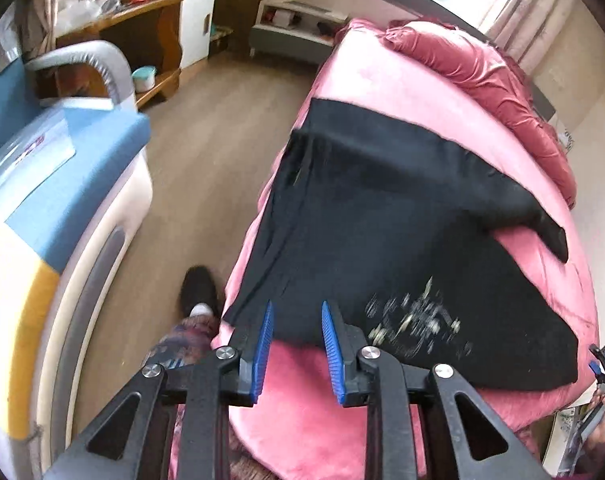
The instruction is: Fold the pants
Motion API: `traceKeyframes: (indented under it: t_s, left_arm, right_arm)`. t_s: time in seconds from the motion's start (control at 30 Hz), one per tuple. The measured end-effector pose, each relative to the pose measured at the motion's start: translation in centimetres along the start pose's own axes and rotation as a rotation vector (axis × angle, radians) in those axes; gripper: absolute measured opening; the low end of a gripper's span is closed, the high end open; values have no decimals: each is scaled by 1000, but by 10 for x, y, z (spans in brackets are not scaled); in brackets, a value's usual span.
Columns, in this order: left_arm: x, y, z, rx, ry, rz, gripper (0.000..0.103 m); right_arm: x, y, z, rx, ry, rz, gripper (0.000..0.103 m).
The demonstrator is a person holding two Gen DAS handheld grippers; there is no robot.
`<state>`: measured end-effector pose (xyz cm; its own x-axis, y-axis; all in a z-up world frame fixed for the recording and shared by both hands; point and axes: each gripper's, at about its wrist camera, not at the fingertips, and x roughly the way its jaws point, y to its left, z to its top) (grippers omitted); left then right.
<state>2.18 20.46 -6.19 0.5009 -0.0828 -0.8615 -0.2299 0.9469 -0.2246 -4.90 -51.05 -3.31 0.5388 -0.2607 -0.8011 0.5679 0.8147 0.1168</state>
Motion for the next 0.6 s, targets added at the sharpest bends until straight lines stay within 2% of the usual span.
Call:
traceKeyframes:
  t_s: [0.13, 0.17, 0.27, 0.37, 0.47, 0.53, 0.6]
  left_arm:
    - [27, -33, 13, 76, 26, -54, 25]
    - [37, -39, 13, 94, 45, -53, 25]
    - [69, -51, 10, 129, 114, -22, 25]
    - [96, -50, 5, 139, 161, 28, 25]
    - [96, -50, 12, 149, 156, 27, 25]
    - [85, -51, 27, 140, 132, -6, 25]
    - [74, -50, 46, 131, 85, -42, 27]
  right_arm:
    - [11, 81, -13, -187, 83, 211, 59]
    - [15, 110, -21, -245, 116, 275, 59]
    - [28, 163, -39, -325, 186, 387, 59]
    - [45, 192, -54, -370, 253, 432, 59]
    - [68, 205, -70, -416, 348, 392, 59]
    - [77, 208, -77, -459, 369, 362, 59]
    - [75, 208, -76, -476, 366, 371, 59]
